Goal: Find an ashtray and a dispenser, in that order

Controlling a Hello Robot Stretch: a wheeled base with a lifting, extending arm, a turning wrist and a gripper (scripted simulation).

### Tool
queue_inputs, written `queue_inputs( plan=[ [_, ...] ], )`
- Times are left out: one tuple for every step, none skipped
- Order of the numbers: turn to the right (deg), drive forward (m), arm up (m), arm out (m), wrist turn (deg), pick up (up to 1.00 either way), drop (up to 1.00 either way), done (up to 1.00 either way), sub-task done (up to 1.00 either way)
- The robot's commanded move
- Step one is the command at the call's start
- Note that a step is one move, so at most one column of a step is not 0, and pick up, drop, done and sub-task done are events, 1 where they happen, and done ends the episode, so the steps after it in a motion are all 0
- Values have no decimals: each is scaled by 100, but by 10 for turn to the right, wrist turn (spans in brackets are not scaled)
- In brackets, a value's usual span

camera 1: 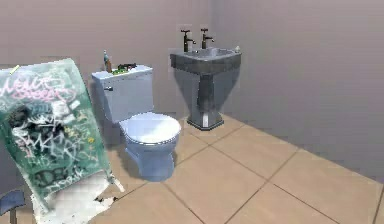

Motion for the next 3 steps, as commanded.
queue_inputs(
  plan=[
    [270, 0, 0, 0, 0, 0, 0, 0, 0],
    [0, 40, 0, 0, 0, 0, 0, 0, 0],
    [210, 0, 0, 0, 0, 0, 0, 0, 0]
  ],
)
